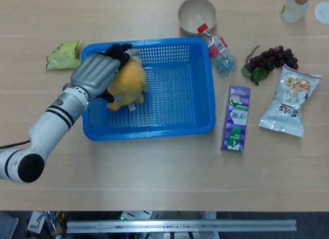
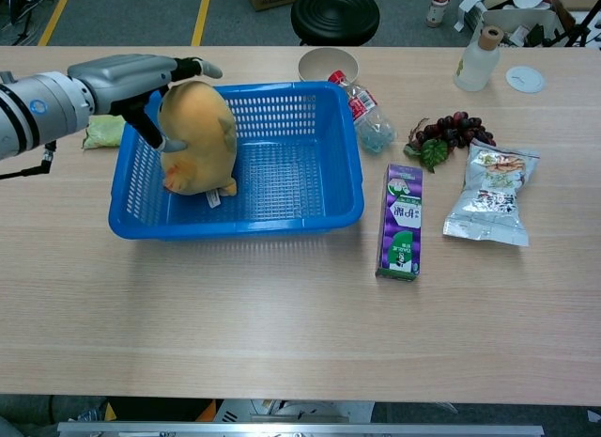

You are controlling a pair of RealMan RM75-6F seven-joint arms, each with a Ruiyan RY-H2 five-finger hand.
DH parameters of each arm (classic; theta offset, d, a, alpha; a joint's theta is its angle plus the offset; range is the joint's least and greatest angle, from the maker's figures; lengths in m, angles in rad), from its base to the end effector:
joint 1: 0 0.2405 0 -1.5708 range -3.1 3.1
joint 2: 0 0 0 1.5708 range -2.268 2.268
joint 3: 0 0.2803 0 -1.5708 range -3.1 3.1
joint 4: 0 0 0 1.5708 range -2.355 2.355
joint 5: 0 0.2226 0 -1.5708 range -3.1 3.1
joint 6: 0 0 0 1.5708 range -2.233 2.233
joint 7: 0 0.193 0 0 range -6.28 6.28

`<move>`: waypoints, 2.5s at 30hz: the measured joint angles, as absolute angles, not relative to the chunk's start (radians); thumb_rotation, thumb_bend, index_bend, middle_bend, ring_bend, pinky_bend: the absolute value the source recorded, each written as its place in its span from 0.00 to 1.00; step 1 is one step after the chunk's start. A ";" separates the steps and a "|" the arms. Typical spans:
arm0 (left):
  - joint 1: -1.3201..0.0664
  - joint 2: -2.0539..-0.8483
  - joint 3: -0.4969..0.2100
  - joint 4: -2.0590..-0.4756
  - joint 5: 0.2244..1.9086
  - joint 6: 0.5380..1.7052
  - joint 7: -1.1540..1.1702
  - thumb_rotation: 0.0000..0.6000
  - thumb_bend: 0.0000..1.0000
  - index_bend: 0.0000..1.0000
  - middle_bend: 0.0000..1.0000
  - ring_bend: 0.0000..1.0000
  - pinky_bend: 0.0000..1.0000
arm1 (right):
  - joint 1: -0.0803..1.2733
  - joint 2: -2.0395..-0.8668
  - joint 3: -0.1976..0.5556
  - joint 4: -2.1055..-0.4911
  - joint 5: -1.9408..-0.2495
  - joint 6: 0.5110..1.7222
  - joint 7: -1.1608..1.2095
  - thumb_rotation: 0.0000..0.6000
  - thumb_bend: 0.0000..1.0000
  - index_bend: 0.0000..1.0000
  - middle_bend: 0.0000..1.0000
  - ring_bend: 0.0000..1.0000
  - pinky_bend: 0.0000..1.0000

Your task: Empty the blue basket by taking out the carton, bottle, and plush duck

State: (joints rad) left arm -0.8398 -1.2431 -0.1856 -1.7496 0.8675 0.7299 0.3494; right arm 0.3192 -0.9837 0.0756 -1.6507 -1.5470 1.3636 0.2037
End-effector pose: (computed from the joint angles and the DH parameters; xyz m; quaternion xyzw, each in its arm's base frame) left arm -0.1397 0.4041 0.0039 -0.7698 -0.4393 -0.2983 0.3542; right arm -0.2731 -0.3094 0.1812 0.6480 -0.3651 0.4569 0.4878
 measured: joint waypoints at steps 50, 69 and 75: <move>-0.547 -0.972 -0.177 -1.776 1.069 1.071 0.185 1.00 0.25 0.48 0.44 0.47 0.57 | 0.325 -1.035 0.083 -1.605 -1.572 1.332 0.254 1.00 0.31 0.02 0.24 0.20 0.48; -0.588 -1.043 -0.108 -1.805 0.882 0.935 0.298 1.00 0.25 0.09 0.12 0.06 0.29 | 0.318 -1.031 0.074 -1.599 -1.578 1.334 0.266 1.00 0.31 0.02 0.24 0.20 0.48; -0.592 -1.046 -0.111 -1.819 0.872 0.961 0.306 1.00 0.24 0.00 0.00 0.00 0.17 | 0.314 -1.031 0.074 -1.595 -1.574 1.337 0.268 1.00 0.31 0.02 0.24 0.20 0.48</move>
